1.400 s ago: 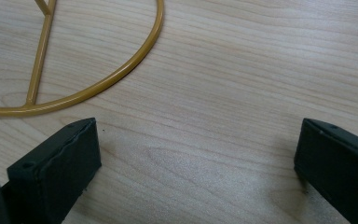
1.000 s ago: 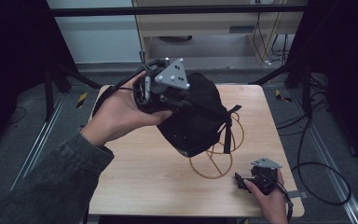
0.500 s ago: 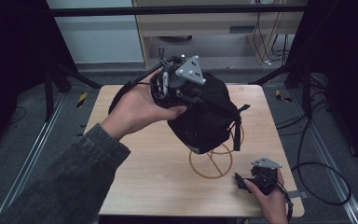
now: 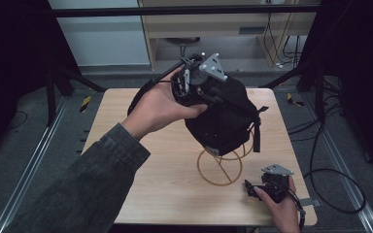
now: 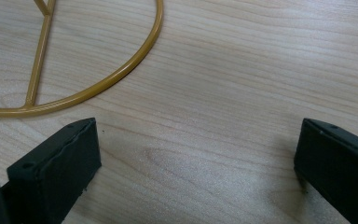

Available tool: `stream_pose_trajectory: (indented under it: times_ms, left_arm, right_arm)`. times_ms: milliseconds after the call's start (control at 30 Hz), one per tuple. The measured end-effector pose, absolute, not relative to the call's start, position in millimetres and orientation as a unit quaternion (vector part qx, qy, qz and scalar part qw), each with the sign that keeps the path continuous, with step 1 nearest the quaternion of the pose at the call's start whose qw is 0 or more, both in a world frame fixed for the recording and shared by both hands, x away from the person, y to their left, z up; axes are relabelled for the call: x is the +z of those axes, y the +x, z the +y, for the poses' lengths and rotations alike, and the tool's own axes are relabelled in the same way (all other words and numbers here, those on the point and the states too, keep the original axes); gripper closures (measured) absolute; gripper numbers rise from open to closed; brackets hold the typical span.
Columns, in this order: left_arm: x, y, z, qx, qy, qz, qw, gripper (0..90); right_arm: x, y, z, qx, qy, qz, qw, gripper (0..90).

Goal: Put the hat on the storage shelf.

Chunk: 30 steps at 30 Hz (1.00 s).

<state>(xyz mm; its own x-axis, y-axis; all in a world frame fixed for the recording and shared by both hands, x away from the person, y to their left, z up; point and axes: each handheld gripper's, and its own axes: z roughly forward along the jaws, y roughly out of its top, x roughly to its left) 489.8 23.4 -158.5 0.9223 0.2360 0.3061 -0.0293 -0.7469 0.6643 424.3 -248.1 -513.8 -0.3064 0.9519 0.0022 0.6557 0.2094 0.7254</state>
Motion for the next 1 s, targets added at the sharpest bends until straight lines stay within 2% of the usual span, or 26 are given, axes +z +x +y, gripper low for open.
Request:
stream_pose_trajectory:
  times_ms: [1000]
  left_arm:
    - [-201, 508, -6, 0.159, 0.933, 0.060, 0.316, 74.0]
  right_arm:
    - [-514, 424, -248, 0.319, 0.542, 0.743, 0.231, 0.5]
